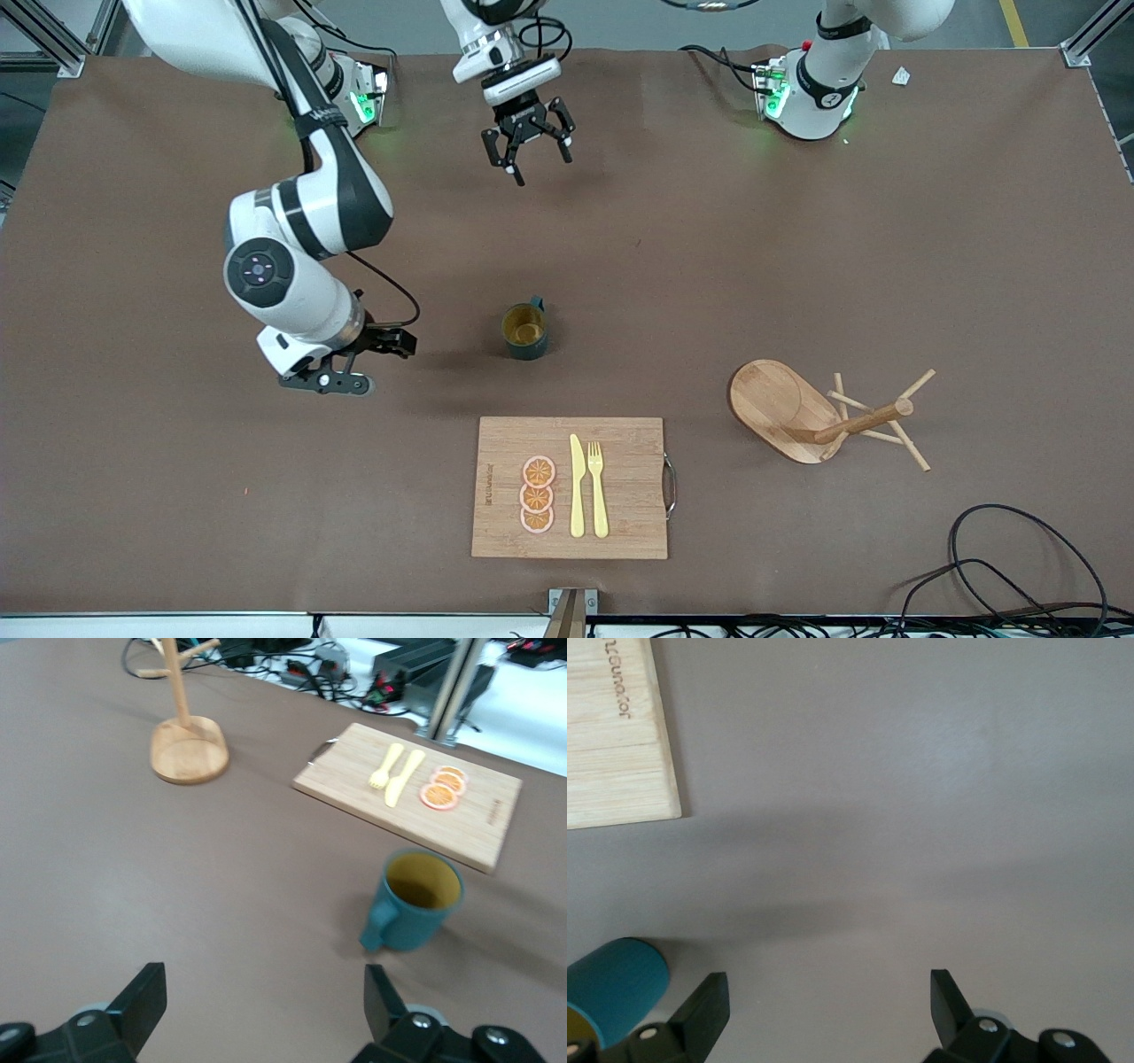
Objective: Transfer cup from left to right arm and place
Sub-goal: 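Release the mug and raise the left gripper while the right gripper approaches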
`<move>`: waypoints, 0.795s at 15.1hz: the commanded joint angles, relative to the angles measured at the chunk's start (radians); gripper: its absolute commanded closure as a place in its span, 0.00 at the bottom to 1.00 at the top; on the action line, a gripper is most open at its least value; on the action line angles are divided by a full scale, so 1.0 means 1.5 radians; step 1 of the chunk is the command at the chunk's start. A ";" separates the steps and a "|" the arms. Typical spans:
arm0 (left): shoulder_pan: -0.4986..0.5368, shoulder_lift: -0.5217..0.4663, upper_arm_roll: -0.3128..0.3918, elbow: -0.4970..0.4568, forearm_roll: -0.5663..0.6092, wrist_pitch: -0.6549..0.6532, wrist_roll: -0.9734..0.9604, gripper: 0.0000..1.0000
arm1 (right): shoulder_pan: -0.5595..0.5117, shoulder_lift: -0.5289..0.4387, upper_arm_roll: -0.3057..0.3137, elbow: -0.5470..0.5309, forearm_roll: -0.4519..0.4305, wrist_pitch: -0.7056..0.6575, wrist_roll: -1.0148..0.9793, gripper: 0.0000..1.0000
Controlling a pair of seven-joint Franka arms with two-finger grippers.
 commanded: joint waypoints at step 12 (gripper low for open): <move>0.433 -0.201 -0.003 0.082 -0.343 0.020 0.601 0.00 | 0.154 0.041 -0.006 -0.059 0.005 0.193 0.205 0.00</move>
